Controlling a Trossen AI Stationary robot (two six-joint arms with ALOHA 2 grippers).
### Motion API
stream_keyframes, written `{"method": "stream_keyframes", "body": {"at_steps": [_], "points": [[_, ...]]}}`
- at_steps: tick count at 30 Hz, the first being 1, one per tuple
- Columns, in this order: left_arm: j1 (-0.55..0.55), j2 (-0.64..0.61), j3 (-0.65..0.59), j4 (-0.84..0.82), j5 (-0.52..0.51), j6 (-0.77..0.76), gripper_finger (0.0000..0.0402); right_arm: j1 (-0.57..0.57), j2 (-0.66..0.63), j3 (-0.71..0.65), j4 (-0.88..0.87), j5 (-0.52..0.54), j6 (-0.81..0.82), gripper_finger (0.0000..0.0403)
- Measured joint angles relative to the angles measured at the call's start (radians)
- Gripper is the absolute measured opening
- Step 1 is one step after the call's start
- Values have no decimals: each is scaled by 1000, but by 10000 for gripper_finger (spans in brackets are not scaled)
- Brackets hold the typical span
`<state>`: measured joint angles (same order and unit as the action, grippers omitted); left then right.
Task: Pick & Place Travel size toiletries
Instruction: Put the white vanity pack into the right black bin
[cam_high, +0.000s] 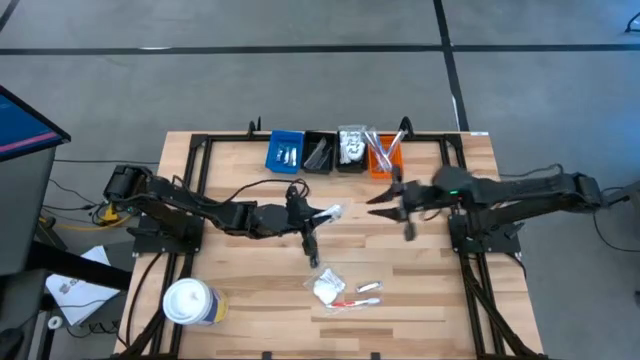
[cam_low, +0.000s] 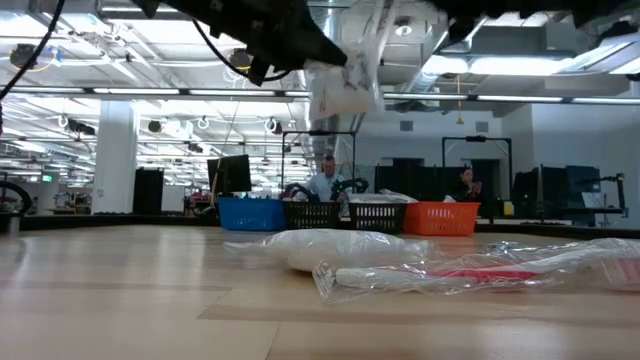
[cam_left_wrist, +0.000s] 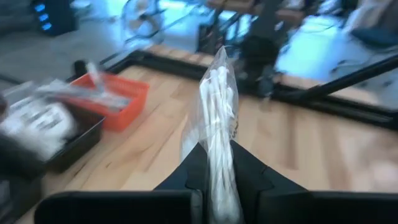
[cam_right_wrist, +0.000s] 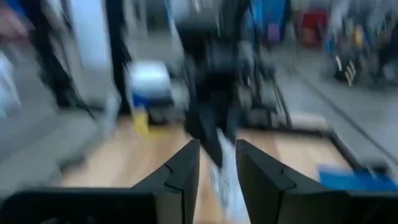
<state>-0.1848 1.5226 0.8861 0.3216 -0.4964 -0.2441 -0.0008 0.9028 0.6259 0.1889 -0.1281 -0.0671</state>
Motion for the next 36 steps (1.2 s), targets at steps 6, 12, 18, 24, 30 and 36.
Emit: {"method": "stream_keyframes", "body": {"at_steps": [6,12,18,24,30,36], "points": [[13,-19,-100,362,248,30,24,-21,-134,-141,223,-150,58,98],[44,-18,-125,454,440,-28,24,-4,-109,-138,208,-160,61,98],[40,-17,-125,448,401,-19,24,2,17,-66,126,-160,67,98],[39,-17,-125,413,381,-17,24,16,137,-17,121,-163,59,108],[39,-17,-126,406,381,-15,24,35,207,19,114,-163,57,151],[39,-17,-126,400,394,2,24,6,231,24,83,-159,58,195]]}}
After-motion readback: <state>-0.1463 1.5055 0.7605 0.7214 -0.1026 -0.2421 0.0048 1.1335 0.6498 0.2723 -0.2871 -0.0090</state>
